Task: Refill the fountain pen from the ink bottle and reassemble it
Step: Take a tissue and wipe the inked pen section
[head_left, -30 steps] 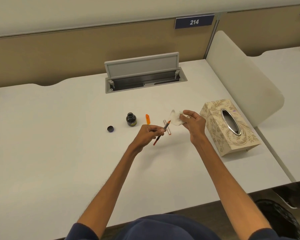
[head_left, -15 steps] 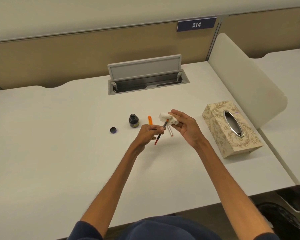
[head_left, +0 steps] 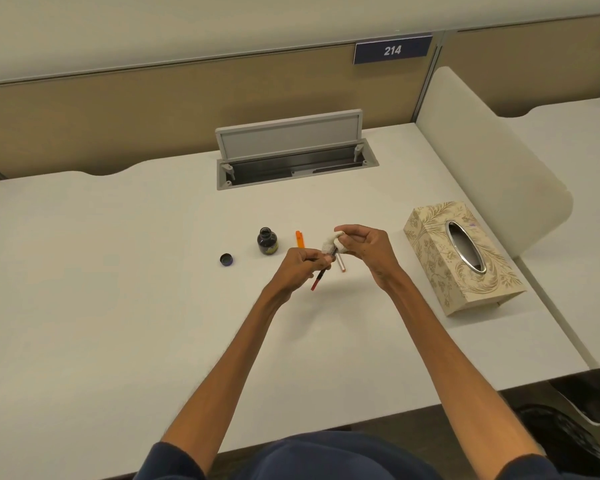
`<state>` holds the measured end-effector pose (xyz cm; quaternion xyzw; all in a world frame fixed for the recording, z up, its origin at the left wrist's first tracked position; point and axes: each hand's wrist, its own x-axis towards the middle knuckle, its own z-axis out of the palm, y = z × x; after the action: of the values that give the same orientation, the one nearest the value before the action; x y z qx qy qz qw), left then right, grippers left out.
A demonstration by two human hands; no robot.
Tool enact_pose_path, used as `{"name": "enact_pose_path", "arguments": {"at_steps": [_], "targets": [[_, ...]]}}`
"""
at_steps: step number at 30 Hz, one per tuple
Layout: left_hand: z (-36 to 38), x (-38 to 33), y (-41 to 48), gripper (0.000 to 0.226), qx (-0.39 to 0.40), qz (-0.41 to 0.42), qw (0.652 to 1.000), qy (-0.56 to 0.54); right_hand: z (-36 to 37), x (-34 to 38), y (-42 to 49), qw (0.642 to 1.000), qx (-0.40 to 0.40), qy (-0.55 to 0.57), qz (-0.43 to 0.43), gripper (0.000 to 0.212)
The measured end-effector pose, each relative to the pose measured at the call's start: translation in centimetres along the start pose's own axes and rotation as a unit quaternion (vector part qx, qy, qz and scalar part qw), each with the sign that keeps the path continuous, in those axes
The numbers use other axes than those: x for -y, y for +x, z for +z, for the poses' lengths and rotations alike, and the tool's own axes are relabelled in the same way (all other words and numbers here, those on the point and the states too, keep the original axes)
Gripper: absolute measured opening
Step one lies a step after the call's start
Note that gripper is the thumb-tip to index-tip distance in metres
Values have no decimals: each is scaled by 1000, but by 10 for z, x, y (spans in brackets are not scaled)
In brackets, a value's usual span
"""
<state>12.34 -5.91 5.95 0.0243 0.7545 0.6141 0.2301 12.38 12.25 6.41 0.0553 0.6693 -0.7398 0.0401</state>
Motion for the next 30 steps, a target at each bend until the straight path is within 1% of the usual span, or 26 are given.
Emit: {"name": "enact_pose_path", "arguments": {"at_steps": [6,9,11,17,21,25,30], "targets": [[1,1,1,18,1,-1,1000,12,4,-2,3,998,-57,-14,2,17],[1,4,-1,13,-1,4,1000,25,0,-2,5,991,-134,4,2,20],[0,8,-3,12,5,-4,1000,25,-9,-1,8,986,-164,25,10,23],[-1,5,-1,19,22,-28,999,-8,-16,-6,2,988,-150,31,25,26],[0,1,1,15,31,-35,997,-58,-9,-11,-2,989,-141,29,23,25],[-1,-1,2,16,41,-38,989,-134,-8,-17,-3,995,-104,2,5,27],[-3,-2,5,19,52,-48,978,-195,-6,-18,-1,997,-61,-37,-18,20]]}}
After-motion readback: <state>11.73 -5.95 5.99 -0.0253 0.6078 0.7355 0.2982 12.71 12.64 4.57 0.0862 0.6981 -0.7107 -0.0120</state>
